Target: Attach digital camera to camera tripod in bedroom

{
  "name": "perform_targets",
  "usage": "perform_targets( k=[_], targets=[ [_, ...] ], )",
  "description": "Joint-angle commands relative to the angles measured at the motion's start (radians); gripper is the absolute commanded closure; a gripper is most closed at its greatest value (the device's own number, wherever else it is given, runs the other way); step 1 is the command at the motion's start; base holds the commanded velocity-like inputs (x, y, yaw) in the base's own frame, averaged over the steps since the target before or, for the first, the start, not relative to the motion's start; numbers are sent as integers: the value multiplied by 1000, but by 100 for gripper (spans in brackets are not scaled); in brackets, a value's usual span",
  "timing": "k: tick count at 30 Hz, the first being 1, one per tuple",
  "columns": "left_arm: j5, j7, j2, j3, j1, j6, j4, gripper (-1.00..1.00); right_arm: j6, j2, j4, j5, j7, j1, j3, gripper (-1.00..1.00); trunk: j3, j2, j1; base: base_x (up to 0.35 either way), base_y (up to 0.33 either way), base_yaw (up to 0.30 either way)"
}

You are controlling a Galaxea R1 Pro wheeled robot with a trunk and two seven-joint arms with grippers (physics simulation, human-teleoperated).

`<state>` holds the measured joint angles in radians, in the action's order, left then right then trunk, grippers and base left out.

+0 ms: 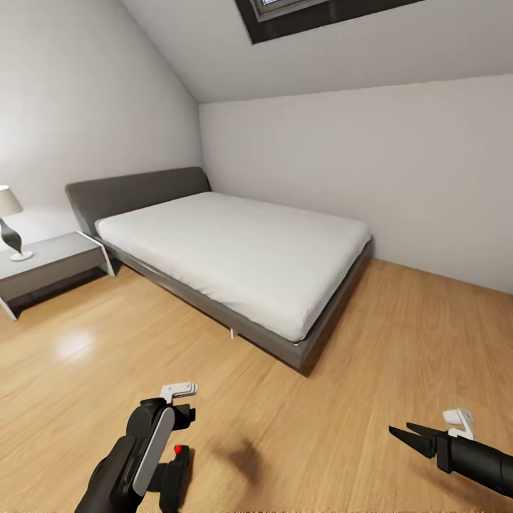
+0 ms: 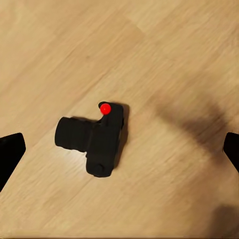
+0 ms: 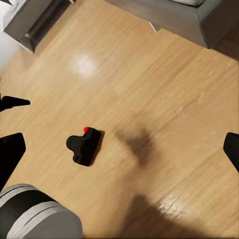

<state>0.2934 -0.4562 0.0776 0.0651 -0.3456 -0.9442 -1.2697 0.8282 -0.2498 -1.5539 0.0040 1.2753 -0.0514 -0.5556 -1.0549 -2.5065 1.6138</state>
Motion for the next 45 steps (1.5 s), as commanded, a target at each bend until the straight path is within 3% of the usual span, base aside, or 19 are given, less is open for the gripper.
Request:
perform_targets(
  k=[1,45],
  targets=[
    [10,-10,0,1,0,-2,-1,-100,9,0,0,0,4,-1,-1,-100,-5,-1,0,0,0,0],
    [13,-6,1,1,-1,-1,3,-100,10,1,6,8,6,-1,-1,-100,-175,-11,20,0,0,0]
  ],
)
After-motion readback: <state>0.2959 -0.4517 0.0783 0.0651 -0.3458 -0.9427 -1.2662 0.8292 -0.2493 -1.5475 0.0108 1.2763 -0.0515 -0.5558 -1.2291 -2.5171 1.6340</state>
